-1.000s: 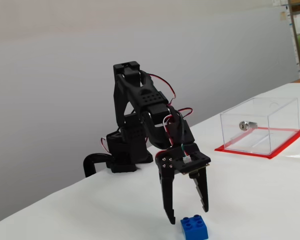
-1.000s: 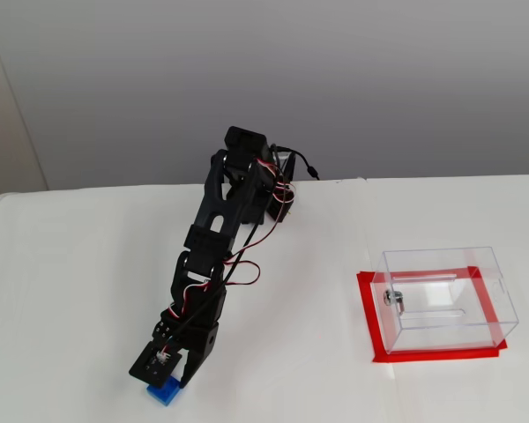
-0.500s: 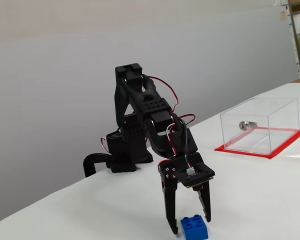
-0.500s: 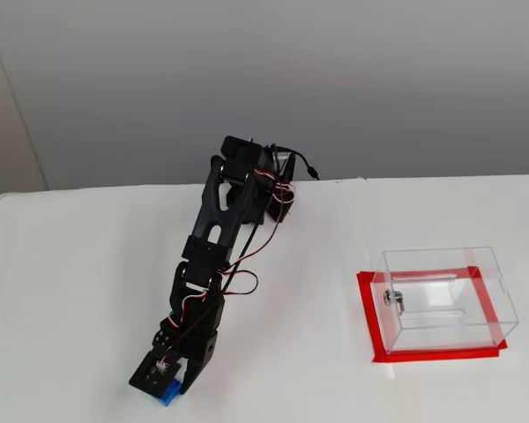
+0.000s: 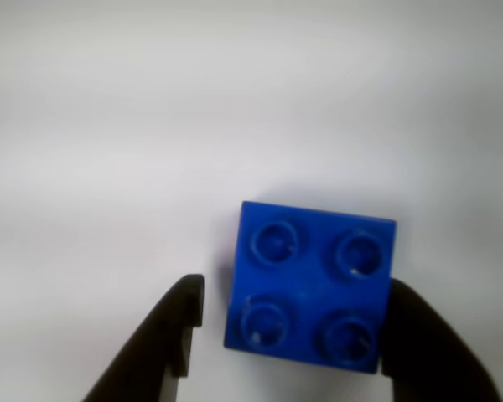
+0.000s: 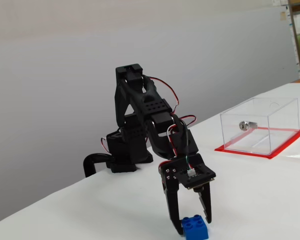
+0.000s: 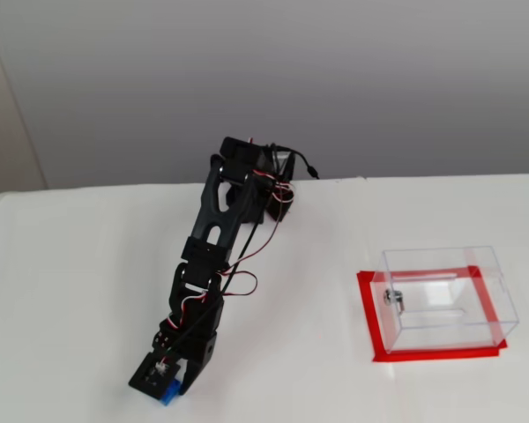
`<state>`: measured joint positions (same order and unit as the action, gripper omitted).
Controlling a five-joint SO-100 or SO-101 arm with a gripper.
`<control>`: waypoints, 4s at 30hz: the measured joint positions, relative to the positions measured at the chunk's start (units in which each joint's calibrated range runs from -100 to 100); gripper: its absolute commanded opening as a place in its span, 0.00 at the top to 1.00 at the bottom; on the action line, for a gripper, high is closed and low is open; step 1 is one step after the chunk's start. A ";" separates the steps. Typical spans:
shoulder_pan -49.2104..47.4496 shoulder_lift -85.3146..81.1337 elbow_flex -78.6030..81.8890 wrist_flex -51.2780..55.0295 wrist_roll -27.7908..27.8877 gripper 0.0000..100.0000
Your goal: Pick the blue lego brick and place it into the transparent box
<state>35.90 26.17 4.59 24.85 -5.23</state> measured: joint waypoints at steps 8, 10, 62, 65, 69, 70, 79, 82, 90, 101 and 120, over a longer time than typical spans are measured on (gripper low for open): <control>0.00 0.00 0.00 0.00 0.00 0.95; 0.00 0.00 0.00 0.00 0.00 0.95; -14.64 -48.88 12.80 4.54 -0.10 0.95; -18.27 -48.88 12.80 4.54 -0.10 0.95; -25.00 -48.96 12.80 4.54 -0.05 0.95; -26.92 -48.96 12.80 4.54 0.05 0.95; -43.91 -48.96 12.80 4.54 0.05 0.95; -51.07 -48.96 12.80 4.54 0.05 0.95; -64.00 -48.96 12.80 4.54 0.05 0.95; -79.17 -48.46 15.89 4.54 0.15 0.95; -89.85 -32.81 7.77 4.54 0.44 0.94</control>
<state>-53.95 -6.64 12.36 29.39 -4.79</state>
